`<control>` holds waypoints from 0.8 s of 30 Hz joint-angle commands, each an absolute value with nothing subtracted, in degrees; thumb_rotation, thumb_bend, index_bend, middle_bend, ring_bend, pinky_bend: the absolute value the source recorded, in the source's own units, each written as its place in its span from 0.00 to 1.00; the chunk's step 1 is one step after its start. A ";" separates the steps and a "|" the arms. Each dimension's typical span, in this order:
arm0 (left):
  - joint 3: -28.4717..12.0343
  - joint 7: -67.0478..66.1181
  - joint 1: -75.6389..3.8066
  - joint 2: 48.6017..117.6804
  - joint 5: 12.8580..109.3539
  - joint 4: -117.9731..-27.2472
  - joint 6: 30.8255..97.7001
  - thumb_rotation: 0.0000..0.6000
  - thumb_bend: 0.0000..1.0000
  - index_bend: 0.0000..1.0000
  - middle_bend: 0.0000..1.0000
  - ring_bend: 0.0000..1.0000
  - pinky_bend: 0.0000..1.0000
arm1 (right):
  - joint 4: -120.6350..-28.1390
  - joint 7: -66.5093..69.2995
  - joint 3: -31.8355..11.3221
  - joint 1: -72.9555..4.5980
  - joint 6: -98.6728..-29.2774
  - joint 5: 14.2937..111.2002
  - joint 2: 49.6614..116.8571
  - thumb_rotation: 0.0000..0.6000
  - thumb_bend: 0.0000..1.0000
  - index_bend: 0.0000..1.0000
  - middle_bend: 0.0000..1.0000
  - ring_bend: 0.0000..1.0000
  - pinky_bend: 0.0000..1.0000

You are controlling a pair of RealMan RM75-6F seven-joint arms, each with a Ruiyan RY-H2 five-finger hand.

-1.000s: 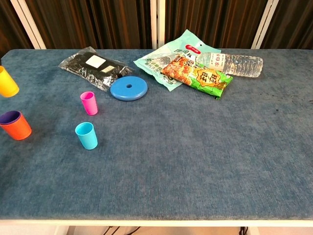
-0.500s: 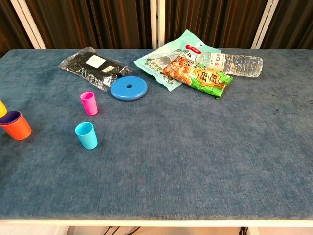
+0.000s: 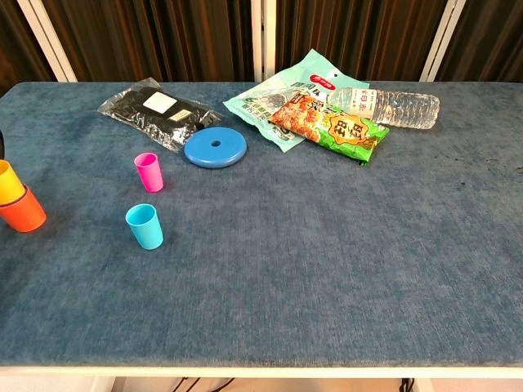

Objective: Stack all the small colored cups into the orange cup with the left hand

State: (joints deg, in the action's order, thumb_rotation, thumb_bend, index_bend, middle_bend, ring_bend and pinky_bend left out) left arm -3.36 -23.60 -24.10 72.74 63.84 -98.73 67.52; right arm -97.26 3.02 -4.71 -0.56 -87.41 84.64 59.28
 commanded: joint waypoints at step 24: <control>-0.42 -27.16 -26.84 76.97 79.12 -109.06 65.68 1.00 0.22 0.24 0.25 0.06 0.00 | -97.64 3.14 -5.04 -0.32 -88.43 84.47 59.24 1.00 0.28 0.00 0.00 0.00 0.00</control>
